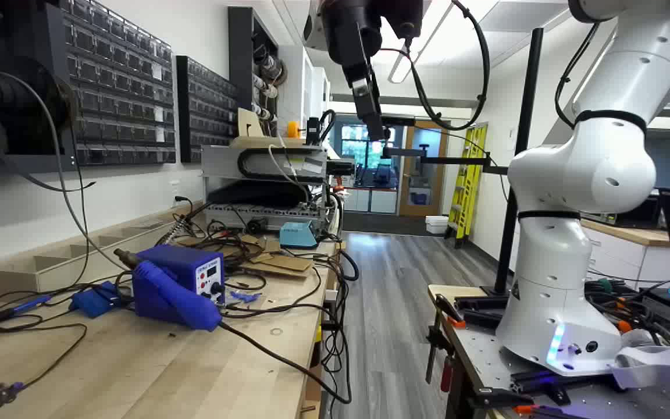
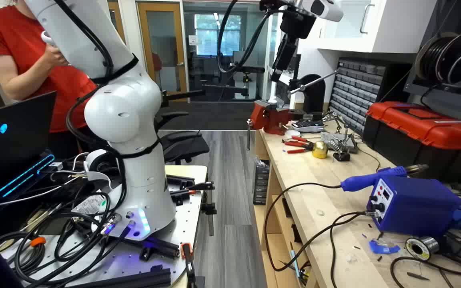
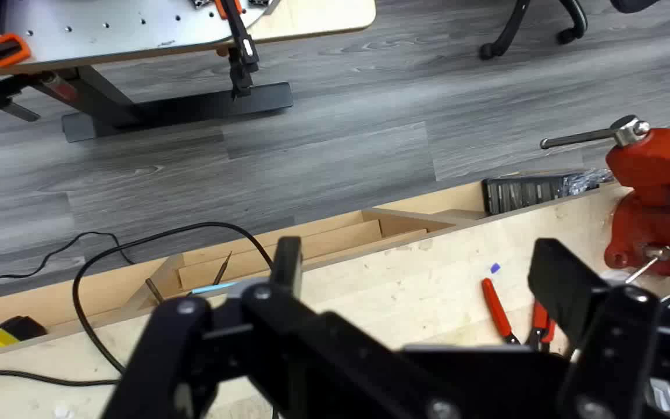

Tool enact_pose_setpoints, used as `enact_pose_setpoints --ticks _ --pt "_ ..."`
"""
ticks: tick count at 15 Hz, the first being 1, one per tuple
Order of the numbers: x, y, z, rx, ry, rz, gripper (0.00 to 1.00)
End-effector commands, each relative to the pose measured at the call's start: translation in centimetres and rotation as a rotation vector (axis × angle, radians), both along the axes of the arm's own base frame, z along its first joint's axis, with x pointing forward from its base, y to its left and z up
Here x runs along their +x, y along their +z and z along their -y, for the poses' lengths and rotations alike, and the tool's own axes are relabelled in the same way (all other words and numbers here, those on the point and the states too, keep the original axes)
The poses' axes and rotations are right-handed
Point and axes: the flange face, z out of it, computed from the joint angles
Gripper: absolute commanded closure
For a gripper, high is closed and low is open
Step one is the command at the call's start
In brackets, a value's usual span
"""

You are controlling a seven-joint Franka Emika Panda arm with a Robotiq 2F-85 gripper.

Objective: Unhook the meshing adapter from the machine

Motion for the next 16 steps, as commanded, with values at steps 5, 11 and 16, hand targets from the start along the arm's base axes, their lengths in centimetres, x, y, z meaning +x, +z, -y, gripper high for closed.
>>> enact_pose_setpoints --ticks 5,11,16 --pt "0.0 0.0 0.0 0.000 0.001 -0.001 0.00" --pt "1.0 -0.5 -0.4 -0.065 0.011 0.058 0.00" --pt "4.0 -2.1 -1.9 -0.160 0.048 0.177 0.00"
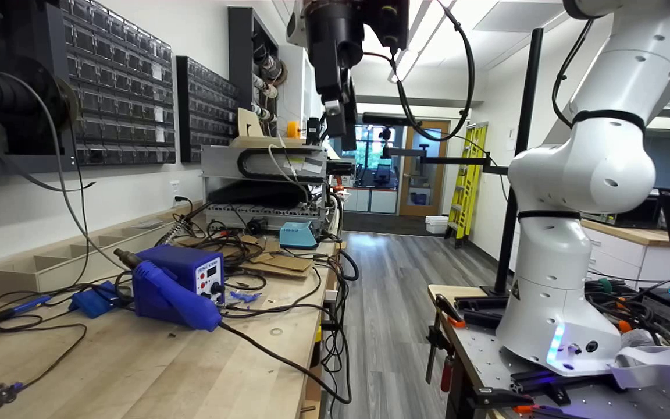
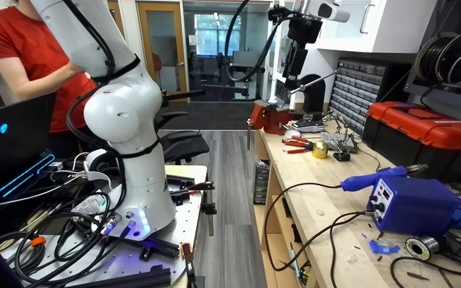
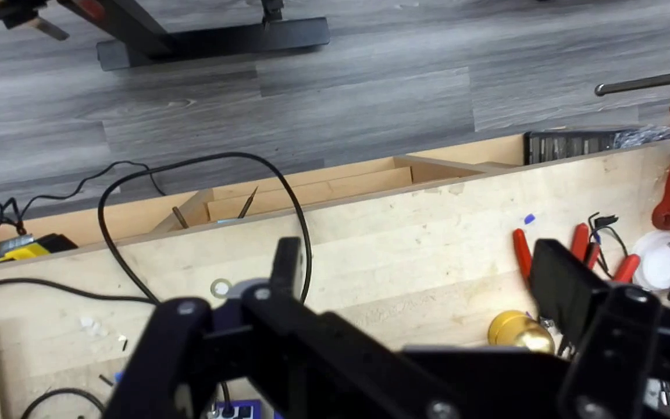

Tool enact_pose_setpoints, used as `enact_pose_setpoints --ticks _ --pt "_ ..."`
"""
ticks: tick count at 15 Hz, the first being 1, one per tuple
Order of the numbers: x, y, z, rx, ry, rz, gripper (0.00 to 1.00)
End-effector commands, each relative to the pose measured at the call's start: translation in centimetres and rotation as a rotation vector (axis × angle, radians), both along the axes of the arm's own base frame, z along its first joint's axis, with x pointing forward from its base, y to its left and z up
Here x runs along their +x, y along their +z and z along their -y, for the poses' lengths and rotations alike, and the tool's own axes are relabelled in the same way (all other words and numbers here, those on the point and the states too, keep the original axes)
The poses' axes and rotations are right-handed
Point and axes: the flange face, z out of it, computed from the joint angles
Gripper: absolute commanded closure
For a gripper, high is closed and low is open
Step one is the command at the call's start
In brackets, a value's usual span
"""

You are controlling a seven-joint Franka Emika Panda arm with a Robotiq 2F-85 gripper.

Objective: Unhook the meshing adapter from the machine

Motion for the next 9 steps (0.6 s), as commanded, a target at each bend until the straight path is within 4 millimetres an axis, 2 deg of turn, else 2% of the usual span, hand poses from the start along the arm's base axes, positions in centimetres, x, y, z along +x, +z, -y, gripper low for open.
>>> enact_pose_setpoints --ticks 1,4,9 --pt "2.5 -1.2 -0.9 -0.067 0.024 0.089 0.00" --pt "5.3 -3.0 -1.1 -0.103 0.060 0.171 0.00" --pt "9.3 -5.6 -0.2 -0.140 0.061 0.277 0.00"
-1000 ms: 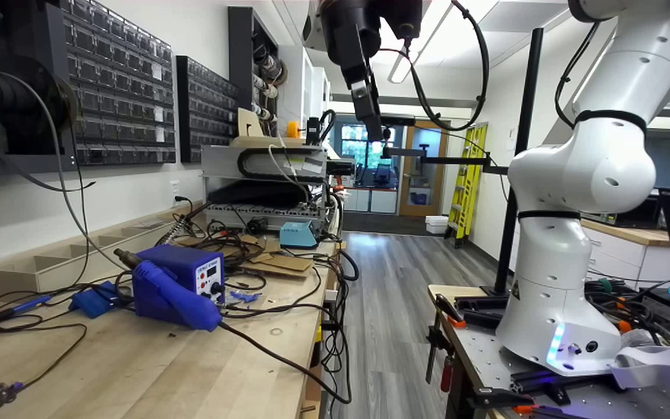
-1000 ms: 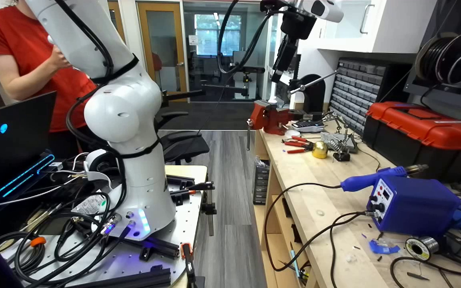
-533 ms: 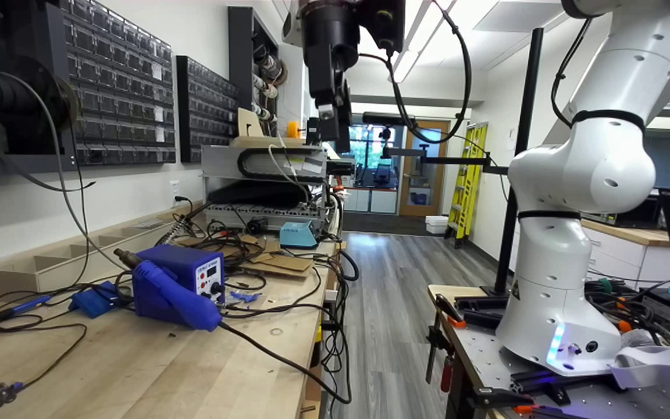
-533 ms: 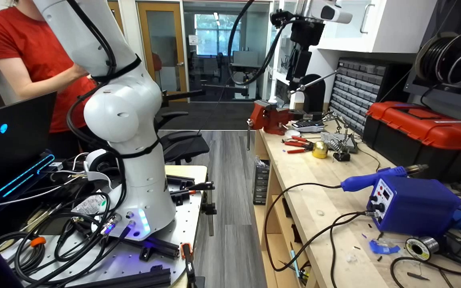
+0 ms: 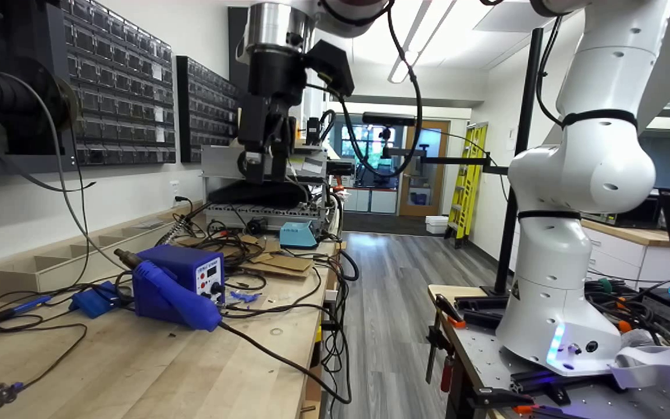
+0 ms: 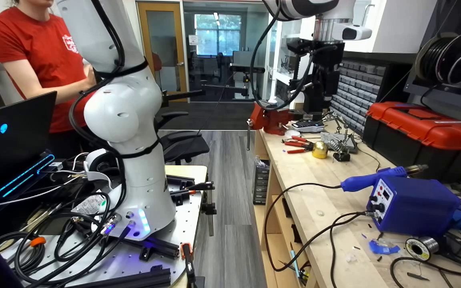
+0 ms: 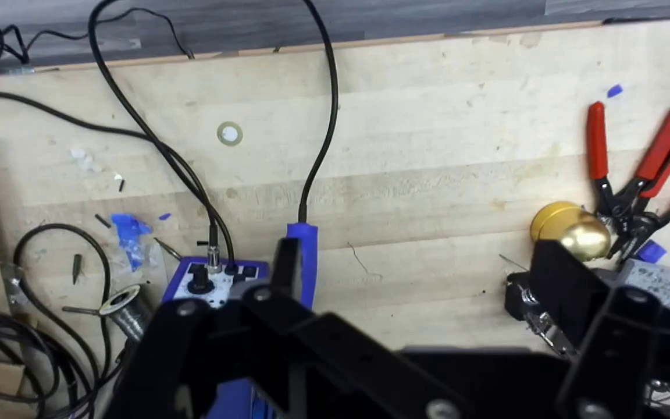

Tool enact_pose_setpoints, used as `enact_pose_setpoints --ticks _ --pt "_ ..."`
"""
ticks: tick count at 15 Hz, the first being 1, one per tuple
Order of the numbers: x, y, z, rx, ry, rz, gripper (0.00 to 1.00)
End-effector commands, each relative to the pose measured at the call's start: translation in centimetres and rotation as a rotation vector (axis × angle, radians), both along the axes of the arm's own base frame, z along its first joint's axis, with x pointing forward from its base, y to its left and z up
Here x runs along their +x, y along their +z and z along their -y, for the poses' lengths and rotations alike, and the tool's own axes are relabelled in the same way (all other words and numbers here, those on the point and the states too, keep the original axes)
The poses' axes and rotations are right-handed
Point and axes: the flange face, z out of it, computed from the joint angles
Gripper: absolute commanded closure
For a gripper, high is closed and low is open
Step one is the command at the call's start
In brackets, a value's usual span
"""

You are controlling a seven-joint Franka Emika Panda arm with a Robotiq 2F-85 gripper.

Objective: Unhook the meshing adapter from the machine

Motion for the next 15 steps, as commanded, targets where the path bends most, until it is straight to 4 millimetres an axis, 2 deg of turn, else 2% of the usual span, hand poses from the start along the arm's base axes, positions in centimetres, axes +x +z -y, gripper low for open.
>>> enact_pose_setpoints --ticks 1,2,3,6,11,15 --pt "2.8 -0.9 0.8 -0.029 0.004 0.065 0.00" --pt "3.3 -1.1 1.1 -0.034 -0.004 0.075 0.00" --pt "2.1 -1.2 0.5 -0.019 0.004 0.045 0.00" --pt "3.0 -1.8 0.9 -0.023 0.001 0.052 0.00" --pt "3.2 -1.6 0.8 -0.022 0.001 0.057 0.00" --pt "4.3 -3.5 0.8 -0.028 -0.030 0.054 0.00"
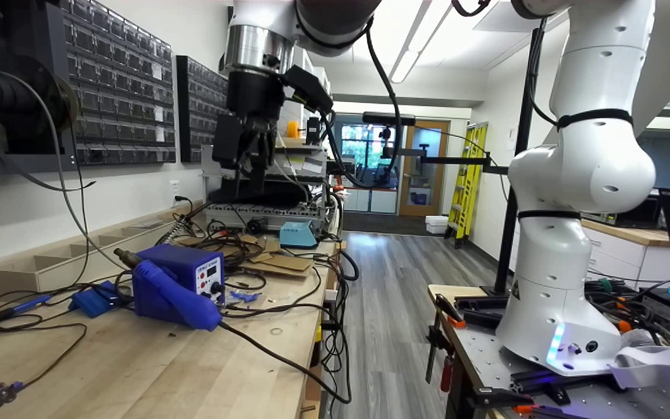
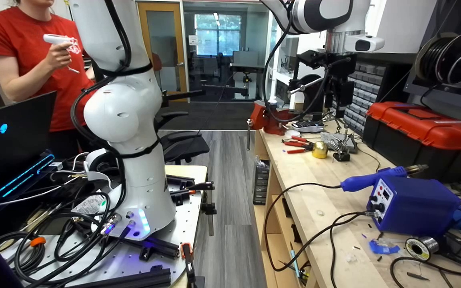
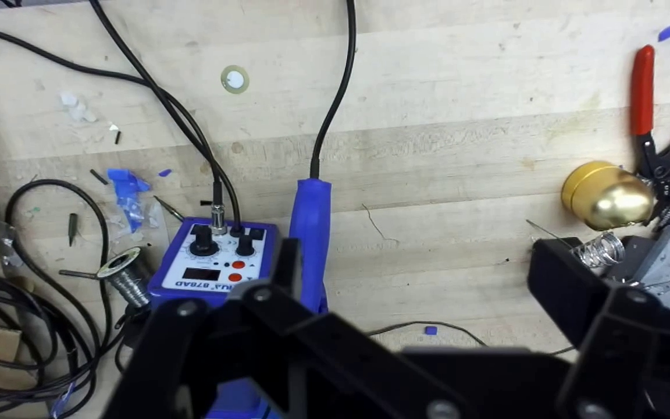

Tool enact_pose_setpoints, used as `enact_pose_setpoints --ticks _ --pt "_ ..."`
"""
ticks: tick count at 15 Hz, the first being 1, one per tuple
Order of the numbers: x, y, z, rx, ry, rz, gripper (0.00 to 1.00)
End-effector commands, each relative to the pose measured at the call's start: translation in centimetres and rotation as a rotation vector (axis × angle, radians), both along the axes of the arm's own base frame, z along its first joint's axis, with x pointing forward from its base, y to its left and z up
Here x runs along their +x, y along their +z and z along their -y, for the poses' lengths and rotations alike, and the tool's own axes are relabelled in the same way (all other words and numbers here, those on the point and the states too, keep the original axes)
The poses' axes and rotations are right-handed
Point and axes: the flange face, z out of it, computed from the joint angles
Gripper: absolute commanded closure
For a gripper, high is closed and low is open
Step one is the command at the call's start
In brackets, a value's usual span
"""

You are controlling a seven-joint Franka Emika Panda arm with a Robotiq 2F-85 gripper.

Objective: Unhook the meshing adapter from the machine

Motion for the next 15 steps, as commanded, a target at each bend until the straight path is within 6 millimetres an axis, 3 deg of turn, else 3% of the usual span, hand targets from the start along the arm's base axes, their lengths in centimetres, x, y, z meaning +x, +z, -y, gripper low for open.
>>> enact_pose_setpoints --ticks 1,7,15 --pt "1.2 -1.6 0.0 -0.005 -0.034 0.012 0.00" --pt "3.8 -5.3 -0.1 -0.033 -0.053 0.059 0.00" --pt "9.2 -10.4 2.0 -0.058 -0.109 0.121 0.00"
